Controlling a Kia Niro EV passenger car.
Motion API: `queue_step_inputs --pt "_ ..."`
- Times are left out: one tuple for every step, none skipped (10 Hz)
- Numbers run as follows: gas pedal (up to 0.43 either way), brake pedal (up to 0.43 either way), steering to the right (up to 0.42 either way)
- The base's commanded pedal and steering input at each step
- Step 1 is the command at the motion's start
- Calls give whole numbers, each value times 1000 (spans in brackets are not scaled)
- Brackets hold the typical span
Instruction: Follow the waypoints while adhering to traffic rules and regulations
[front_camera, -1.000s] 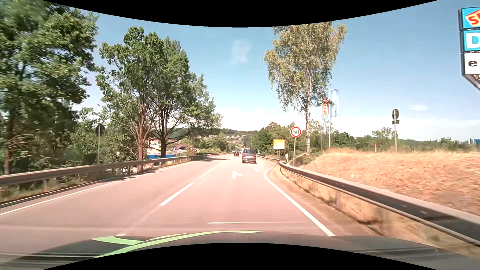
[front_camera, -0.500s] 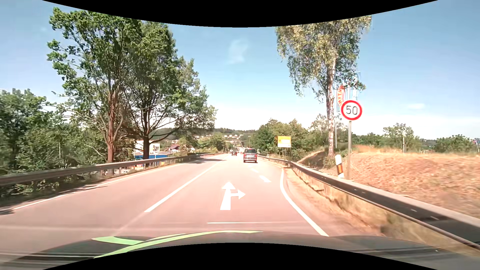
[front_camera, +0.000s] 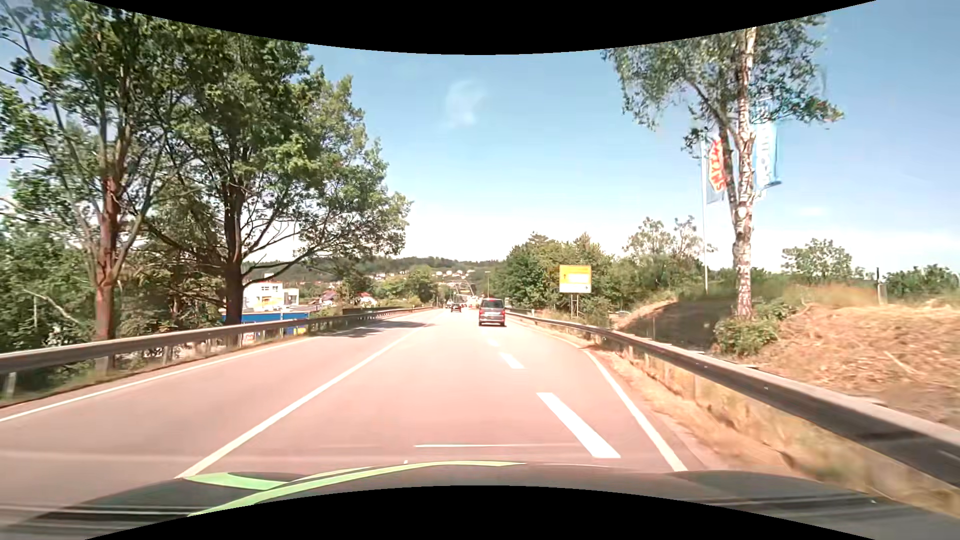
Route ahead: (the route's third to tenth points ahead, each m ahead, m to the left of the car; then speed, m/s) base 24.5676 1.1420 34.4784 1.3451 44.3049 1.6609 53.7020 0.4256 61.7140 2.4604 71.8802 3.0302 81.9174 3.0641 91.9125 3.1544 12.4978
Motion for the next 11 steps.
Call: queue_step_inputs --pt "0 195 24" --pt "0 189 25" --pt "0 183 24" --pt "0 177 24" --pt "0 177 21" --pt "0 171 17" --pt "0 171 14" --pt "0 165 11" --pt "0 165 6" --pt "0 165 3" --pt "0 159 2"
